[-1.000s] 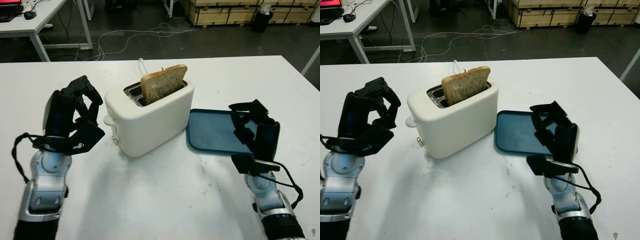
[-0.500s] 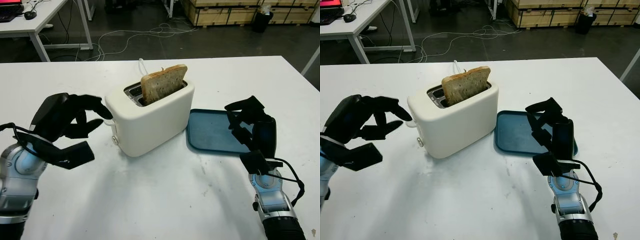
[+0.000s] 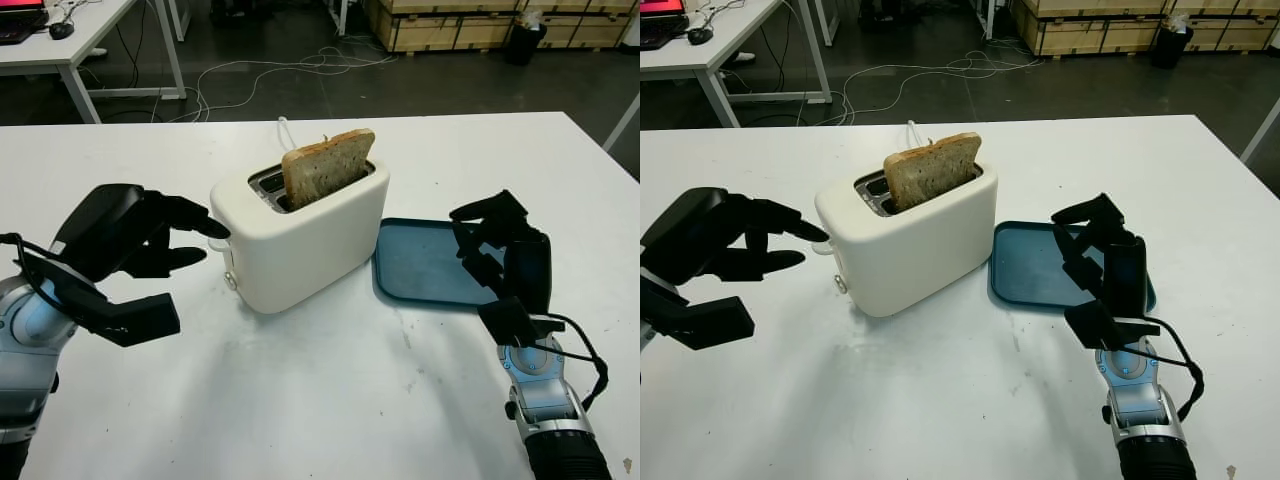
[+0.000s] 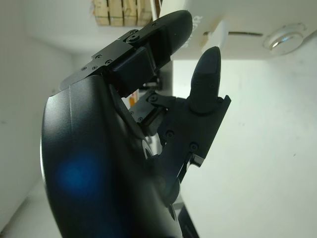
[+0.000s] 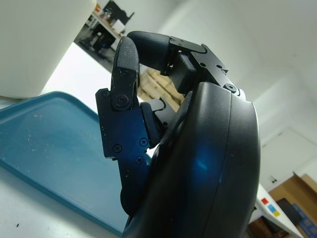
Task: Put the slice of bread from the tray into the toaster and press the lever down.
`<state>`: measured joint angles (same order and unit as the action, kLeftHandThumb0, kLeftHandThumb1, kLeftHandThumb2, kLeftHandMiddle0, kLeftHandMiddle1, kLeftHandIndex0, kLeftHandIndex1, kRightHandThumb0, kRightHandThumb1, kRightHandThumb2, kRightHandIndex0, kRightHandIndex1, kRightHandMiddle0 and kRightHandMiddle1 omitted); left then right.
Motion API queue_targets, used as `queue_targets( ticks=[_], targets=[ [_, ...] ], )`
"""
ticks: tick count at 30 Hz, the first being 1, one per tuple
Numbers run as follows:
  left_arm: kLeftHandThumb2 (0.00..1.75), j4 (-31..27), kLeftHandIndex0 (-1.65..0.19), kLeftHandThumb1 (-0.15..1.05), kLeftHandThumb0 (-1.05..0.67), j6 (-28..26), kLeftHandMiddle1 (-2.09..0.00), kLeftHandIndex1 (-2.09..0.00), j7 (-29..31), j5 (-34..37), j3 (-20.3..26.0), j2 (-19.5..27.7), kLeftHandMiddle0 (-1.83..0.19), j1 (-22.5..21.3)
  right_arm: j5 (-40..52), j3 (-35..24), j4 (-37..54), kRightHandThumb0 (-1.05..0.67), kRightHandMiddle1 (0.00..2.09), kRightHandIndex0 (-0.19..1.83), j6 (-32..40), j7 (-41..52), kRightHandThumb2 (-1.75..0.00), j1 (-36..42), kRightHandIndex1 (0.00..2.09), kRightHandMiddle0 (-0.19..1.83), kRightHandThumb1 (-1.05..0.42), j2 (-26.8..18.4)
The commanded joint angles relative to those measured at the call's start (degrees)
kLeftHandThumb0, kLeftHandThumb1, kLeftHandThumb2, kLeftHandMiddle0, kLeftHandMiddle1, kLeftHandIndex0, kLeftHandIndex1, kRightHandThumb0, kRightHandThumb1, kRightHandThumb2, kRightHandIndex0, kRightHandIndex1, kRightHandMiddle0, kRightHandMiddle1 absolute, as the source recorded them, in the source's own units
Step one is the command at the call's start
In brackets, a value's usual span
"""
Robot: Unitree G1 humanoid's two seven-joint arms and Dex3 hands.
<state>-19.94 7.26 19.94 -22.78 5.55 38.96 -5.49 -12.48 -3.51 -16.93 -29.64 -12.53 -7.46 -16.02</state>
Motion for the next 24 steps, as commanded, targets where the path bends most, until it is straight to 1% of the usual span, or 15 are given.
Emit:
queue_targets(
  ticks=[1,8,13,18,24],
  targets=[
    [0.24,0.62,-1.12,0.70,-0.18,0.66,-1.39,-0.06,-0.24,-0.94,-0.12,0.68,-1.10,-0.90,0.73,-0.24,-1.13,-0.32,1.75,0.83,-2.03,0.76,-0.28,-0.91,1.75,0.56,-0.92,0.24],
    [0.25,1.00,-1.15,0.68,-0.15,0.31,-1.41,-0.05,-0.38,-2.92,0.15,1.03,-1.10,-1.31,1.02,-0.33,-0.58,-0.31,1.75,0.85,-1.72,1.47,-0.27,-0.54,1.75,0.56,-0.92,0.68],
    [0.25,1.33,-1.15,0.68,-0.15,0.05,-1.34,-0.04,-0.07,-4.08,-0.06,1.18,-1.11,-1.52,1.43,-0.59,-0.93,-0.30,1.75,0.84,-2.62,1.98,-0.27,-0.39,1.75,0.55,-0.92,0.89],
    [0.25,1.95,-1.15,0.68,-0.16,-0.02,-1.30,-0.03,0.49,-4.64,-0.52,1.49,-1.12,-1.61,1.02,-0.69,-1.73,-0.29,1.75,0.84,-4.04,1.86,-0.27,-0.51,1.75,0.55,-0.92,0.83],
    [0.22,2.00,-1.15,0.68,-0.13,-0.45,-1.29,-0.02,1.55,-5.44,-1.05,1.66,-1.14,-1.85,1.38,-1.04,-1.12,-0.29,1.75,0.85,-2.96,2.18,-0.27,-0.11,1.75,0.55,-0.92,1.01]
  ],
)
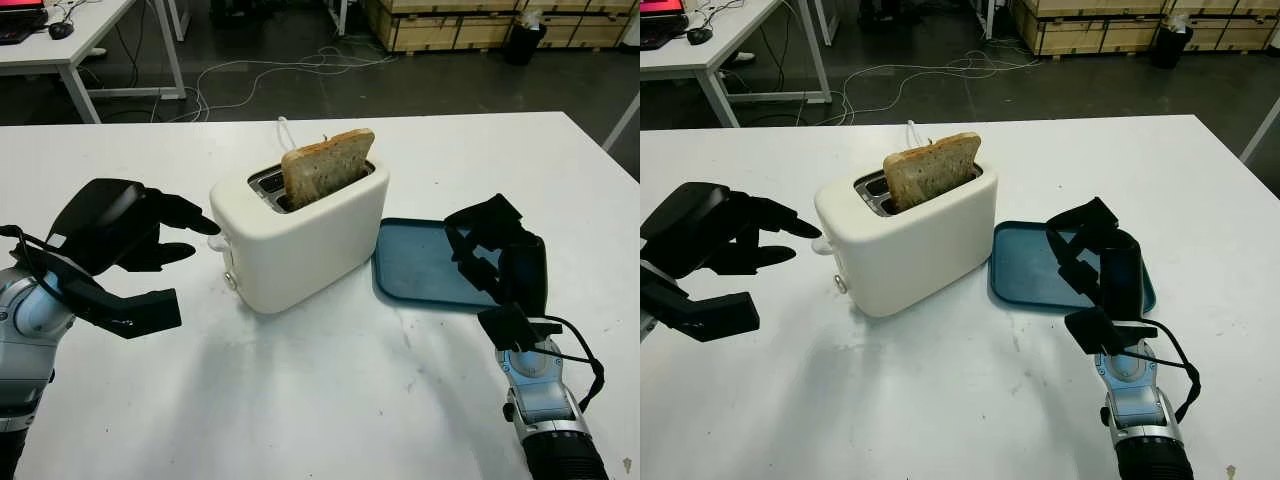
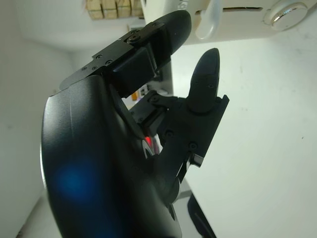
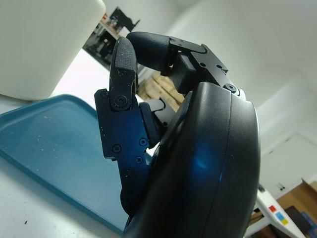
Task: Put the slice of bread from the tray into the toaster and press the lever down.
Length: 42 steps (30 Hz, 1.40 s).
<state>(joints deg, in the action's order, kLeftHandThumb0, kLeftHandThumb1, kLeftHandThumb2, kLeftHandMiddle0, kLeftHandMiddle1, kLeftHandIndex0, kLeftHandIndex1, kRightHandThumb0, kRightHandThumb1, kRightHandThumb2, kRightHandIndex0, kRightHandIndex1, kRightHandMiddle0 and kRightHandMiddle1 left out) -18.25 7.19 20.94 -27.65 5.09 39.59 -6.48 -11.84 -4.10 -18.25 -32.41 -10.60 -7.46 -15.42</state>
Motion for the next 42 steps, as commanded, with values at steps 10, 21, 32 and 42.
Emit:
queue_targets(
  ticks=[10,21,32,42],
  targets=[
    [0.18,1.38,-1.14,0.71,-0.10,-0.94,-1.28,-0.01,1.11,-0.32,-1.49,0.43,-1.13,-1.14,0.76,-0.82,-0.10,-0.28,1.75,0.84,-0.98,0.63,-0.27,-0.12,1.75,0.55,-0.92,0.46],
    [0.15,2.54,-1.16,0.72,-0.08,-0.61,-1.37,-0.01,0.26,-1.19,-2.20,0.36,-1.12,-1.46,1.12,-0.89,0.69,-0.29,1.75,0.83,-0.68,1.35,-0.28,0.33,1.75,0.54,-0.92,0.38],
    [0.13,2.46,-1.15,0.74,-0.09,-1.22,-1.35,0.00,0.73,-0.57,-2.09,0.26,-1.11,-1.20,1.42,-0.87,0.64,-0.27,1.75,0.84,-1.54,2.19,-0.28,0.52,1.75,0.55,-0.92,0.33],
    [0.11,2.91,-1.15,0.75,-0.08,-1.76,-1.37,0.00,0.06,-0.74,-2.65,-0.96,-1.11,-1.24,1.57,-0.93,-0.37,-0.27,1.75,0.85,-2.89,2.61,-0.29,0.34,1.75,0.55,-0.92,0.23]
  ],
)
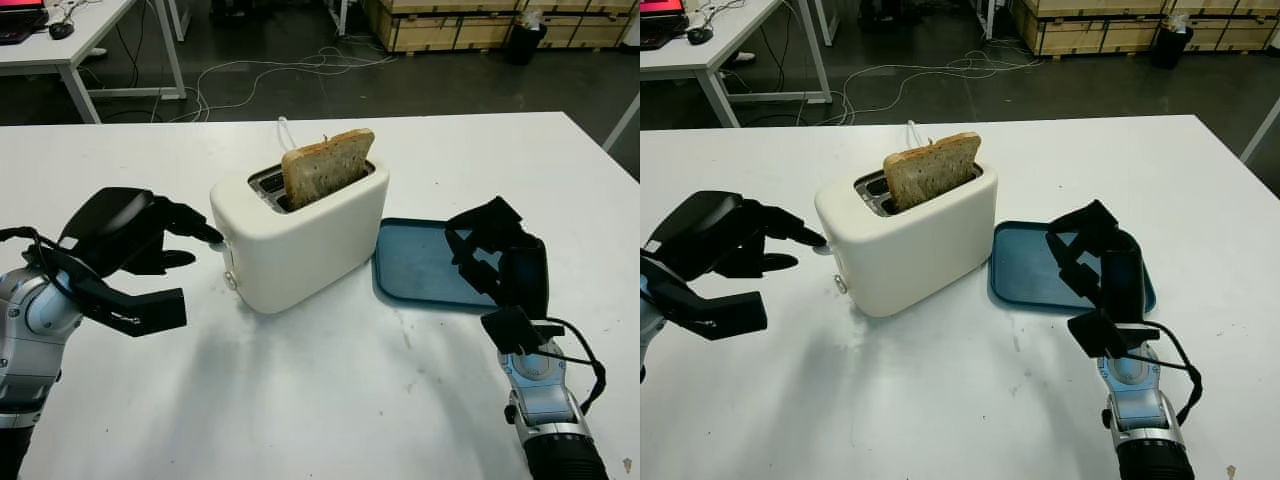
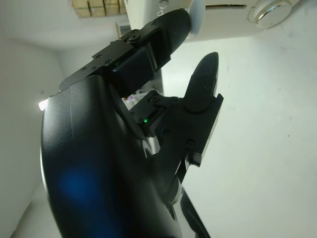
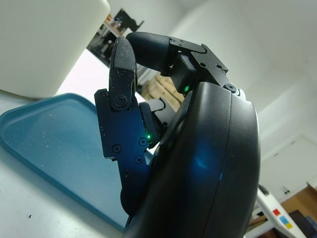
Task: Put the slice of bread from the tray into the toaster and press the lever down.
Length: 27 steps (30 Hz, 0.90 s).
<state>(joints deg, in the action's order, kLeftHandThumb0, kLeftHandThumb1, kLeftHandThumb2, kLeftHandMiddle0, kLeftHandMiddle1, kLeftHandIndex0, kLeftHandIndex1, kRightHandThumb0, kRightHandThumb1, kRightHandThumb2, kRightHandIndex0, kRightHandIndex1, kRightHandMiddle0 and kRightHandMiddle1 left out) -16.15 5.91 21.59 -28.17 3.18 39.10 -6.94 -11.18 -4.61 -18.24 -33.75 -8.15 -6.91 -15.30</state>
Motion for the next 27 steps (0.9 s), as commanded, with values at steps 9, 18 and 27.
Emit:
queue_targets(
  ticks=[9,18,27],
  targets=[
    [0.10,4.56,-1.16,0.76,-0.07,0.42,-1.36,-0.01,-0.44,-0.40,-4.71,-1.52,-1.11,-2.53,1.07,-0.35,0.40,-0.28,1.75,0.84,-0.92,0.86,-0.29,0.20,1.75,0.55,-0.92,0.22],
    [0.08,8.15,-1.16,0.77,-0.07,-0.60,-1.34,0.00,1.24,-2.76,-11.05,-2.54,-1.13,-3.93,1.52,-0.30,1.01,-0.28,1.75,0.84,-0.56,1.80,-0.29,0.63,1.75,0.55,-0.92,0.10],
    [0.01,6.65,-1.37,0.77,-0.13,-3.13,-1.46,-0.08,4.57,-12.72,-17.71,-0.32,-1.10,-2.80,-0.14,0.60,-26.68,-0.38,1.75,0.94,-4.93,0.04,-0.24,-16.63,1.75,0.66,-0.92,-0.60]
  ],
)
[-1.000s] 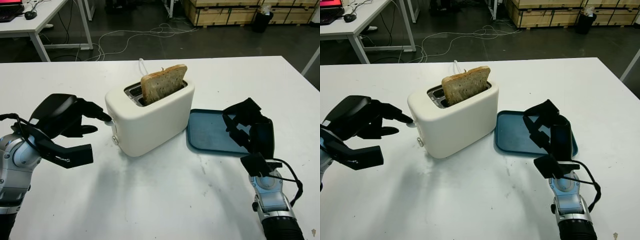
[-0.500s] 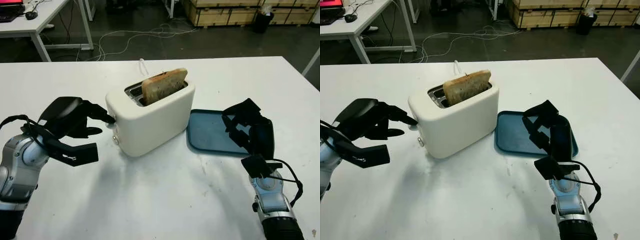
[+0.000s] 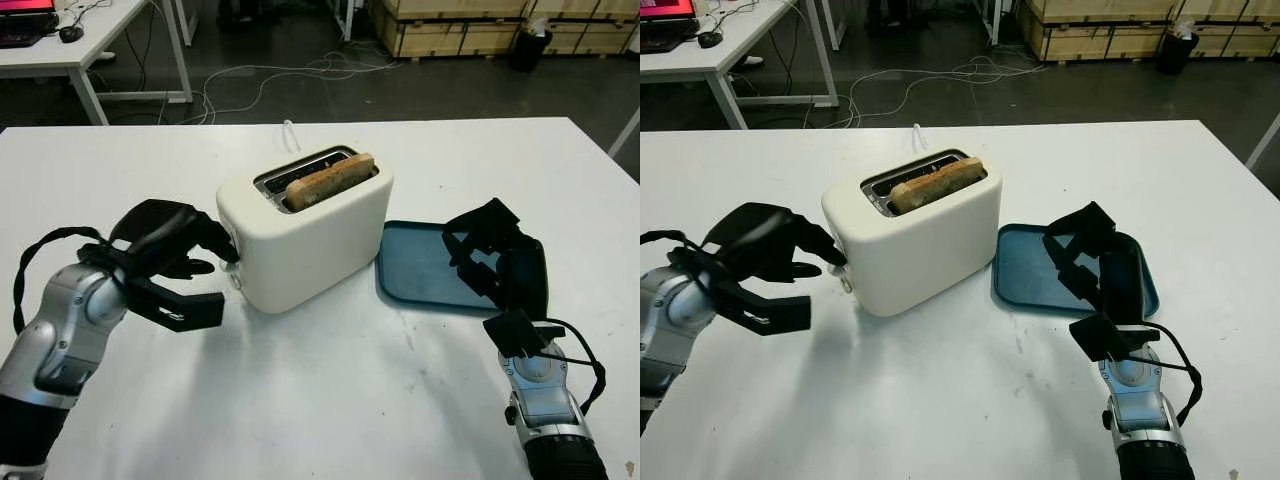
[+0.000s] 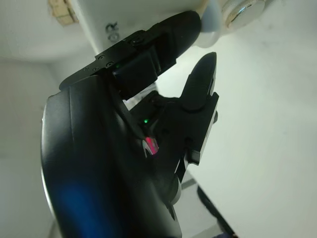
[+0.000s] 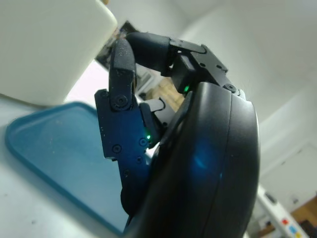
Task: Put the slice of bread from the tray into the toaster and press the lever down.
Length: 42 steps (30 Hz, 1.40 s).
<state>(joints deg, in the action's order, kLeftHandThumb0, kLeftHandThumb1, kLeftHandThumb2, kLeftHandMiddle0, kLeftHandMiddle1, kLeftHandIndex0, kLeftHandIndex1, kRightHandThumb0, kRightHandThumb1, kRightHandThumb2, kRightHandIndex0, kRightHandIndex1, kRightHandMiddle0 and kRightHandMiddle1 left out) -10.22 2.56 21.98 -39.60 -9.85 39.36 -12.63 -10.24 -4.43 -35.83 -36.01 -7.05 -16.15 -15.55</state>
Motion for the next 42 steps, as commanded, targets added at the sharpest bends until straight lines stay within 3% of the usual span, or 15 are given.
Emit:
queue_targets(
  ticks=[1,9,14,19,22,26,30,33,35,39,42],
  targets=[
    [0.00,0.15,-1.39,0.76,-0.12,-0.12,-1.45,-0.08,4.79,-0.80,-4.84,-0.71,-1.11,3.23,-1.23,0.57,-10.93,-0.39,1.75,0.94,-3.78,-1.30,-0.23,-8.25,1.75,0.67,-0.92,-0.54],
    [0.01,-1.87,-1.53,0.79,-0.09,-5.11,-1.57,-0.11,8.75,-1.77,-7.45,-1.27,-1.04,4.15,-1.32,1.02,-19.86,-0.40,1.75,0.94,-10.16,-2.20,-0.23,-11.83,1.75,0.68,-0.92,-1.35],
    [0.02,4.76,-1.46,0.85,-0.09,-8.40,-1.51,-0.09,6.74,-4.70,-11.92,-4.51,-0.94,7.27,-1.00,1.03,-21.55,-0.39,1.75,0.95,-11.42,-1.50,-0.22,-12.31,1.75,0.69,-0.92,-1.72],
    [0.01,6.95,-1.42,0.89,-0.06,-11.36,-1.51,-0.11,4.78,-3.24,-11.48,-6.82,-0.91,9.41,-2.01,1.56,-22.13,-0.39,1.75,0.95,-11.79,-1.79,-0.23,-12.76,1.75,0.69,-0.92,-2.30],
    [0.03,7.78,-1.36,0.91,-0.08,-12.34,-1.36,-0.09,5.43,-2.47,-12.30,-7.43,-0.91,9.57,-1.26,1.51,-22.36,-0.40,1.75,0.95,-11.95,-0.92,-0.23,-12.93,1.75,0.69,-0.92,-2.07],
    [0.02,4.82,-1.30,0.92,-0.08,-14.63,-1.17,-0.06,7.70,0.46,-11.53,-7.56,-0.94,9.23,-1.64,1.79,-22.41,-0.38,1.75,0.95,-12.14,-1.18,-0.22,-13.05,1.75,0.69,-0.92,-2.00],
    [0.00,-0.19,-1.34,0.91,-0.02,-14.72,-1.32,-0.08,7.66,5.32,-8.90,-6.10,-0.97,8.88,-1.06,1.62,-22.23,-0.38,1.75,0.96,-12.40,-0.95,-0.22,-13.04,1.75,0.69,-0.92,-1.73],
    [0.01,-4.70,-1.22,0.91,-0.05,-15.01,-0.87,-0.01,9.28,8.78,-7.40,-4.54,-1.11,7.84,-1.06,1.64,-22.24,-0.39,1.75,0.96,-12.70,-0.98,-0.22,-13.03,1.75,0.69,-0.92,-1.68],
    [0.00,-7.44,-1.21,0.90,-0.06,-15.10,-0.76,-0.01,9.57,10.95,-5.95,-4.02,-1.22,7.38,-1.35,1.74,-22.40,-0.39,1.75,0.96,-12.90,-1.22,-0.22,-13.10,1.75,0.68,-0.92,-1.81],
    [0.01,-10.83,-1.32,0.91,-0.01,-13.49,-1.37,-0.04,7.23,18.13,0.41,-5.48,-1.13,7.68,-2.07,2.23,-21.96,-0.44,1.74,0.91,-11.76,-1.03,-0.23,-13.71,1.75,0.65,-0.92,-2.93],
    [0.08,-10.68,-1.38,0.91,-0.05,-11.61,-1.60,-0.07,4.55,22.93,5.60,-7.85,-1.04,8.16,-1.50,2.51,-21.72,-0.47,1.74,0.87,-10.18,1.06,-0.24,-14.73,1.75,0.62,-0.92,-4.20]
  ],
)
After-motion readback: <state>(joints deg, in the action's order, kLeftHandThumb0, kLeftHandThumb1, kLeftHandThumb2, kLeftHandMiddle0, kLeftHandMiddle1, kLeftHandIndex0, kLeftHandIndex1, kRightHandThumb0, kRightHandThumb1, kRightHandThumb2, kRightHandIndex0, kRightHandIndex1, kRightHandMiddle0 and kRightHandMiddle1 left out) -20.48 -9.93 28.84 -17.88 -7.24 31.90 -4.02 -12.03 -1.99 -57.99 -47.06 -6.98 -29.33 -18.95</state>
